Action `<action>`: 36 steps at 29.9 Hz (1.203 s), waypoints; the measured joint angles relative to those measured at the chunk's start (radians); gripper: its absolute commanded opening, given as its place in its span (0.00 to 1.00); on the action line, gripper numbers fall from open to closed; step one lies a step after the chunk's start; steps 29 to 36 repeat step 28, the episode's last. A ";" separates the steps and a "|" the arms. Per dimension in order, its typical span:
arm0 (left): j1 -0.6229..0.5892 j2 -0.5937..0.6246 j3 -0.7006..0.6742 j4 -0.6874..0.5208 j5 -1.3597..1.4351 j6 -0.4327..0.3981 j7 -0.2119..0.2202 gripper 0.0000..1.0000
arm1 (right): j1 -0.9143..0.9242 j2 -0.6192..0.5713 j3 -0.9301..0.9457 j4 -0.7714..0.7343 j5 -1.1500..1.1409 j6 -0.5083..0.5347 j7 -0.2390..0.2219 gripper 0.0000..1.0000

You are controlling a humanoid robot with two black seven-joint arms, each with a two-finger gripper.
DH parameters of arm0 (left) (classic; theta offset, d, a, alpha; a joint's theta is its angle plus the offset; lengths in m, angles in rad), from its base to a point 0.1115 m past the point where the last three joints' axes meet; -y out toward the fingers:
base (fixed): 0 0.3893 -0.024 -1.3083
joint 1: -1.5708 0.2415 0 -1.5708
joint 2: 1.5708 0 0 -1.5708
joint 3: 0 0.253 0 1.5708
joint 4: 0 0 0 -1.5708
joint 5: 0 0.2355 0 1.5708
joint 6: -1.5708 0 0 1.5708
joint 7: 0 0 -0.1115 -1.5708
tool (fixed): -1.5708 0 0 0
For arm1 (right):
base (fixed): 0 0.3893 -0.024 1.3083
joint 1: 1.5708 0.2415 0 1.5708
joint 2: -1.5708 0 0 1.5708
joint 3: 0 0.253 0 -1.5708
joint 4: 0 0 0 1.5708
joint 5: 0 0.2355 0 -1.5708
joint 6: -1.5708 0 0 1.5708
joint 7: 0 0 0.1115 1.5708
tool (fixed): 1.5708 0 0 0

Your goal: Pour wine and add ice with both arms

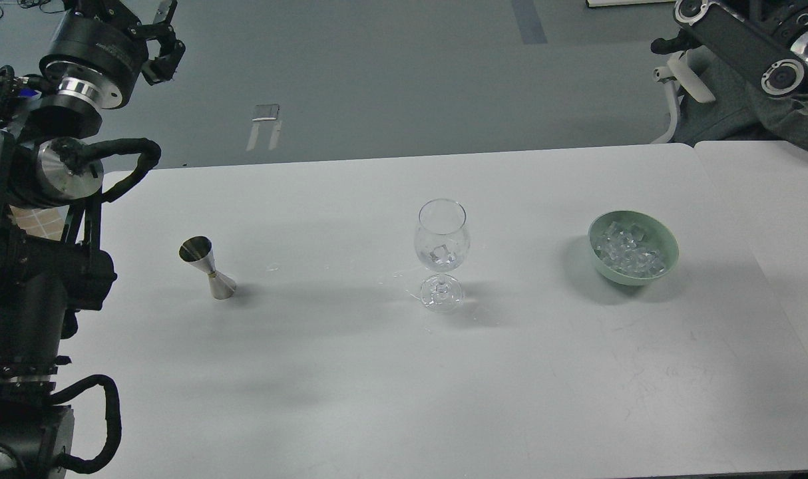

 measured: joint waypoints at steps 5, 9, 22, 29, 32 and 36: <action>-0.030 -0.034 0.049 0.060 -0.005 0.060 -0.095 0.98 | -0.112 0.043 0.158 -0.033 0.199 -0.030 0.000 0.98; -0.059 -0.077 0.063 0.103 -0.004 0.164 -0.155 0.98 | -0.183 0.099 0.266 -0.035 0.316 -0.128 0.000 0.98; -0.137 -0.087 0.207 0.362 -0.020 -0.314 -0.081 0.98 | -0.283 0.232 0.441 -0.144 0.462 -0.058 0.066 1.00; -0.194 -0.129 0.220 0.512 -0.103 -0.315 -0.068 0.98 | -0.328 0.280 0.491 -0.189 0.492 -0.006 0.110 1.00; -0.194 -0.129 0.220 0.512 -0.103 -0.315 -0.068 0.98 | -0.328 0.280 0.491 -0.189 0.492 -0.006 0.110 1.00; -0.194 -0.129 0.220 0.512 -0.103 -0.315 -0.068 0.98 | -0.328 0.280 0.491 -0.189 0.492 -0.006 0.110 1.00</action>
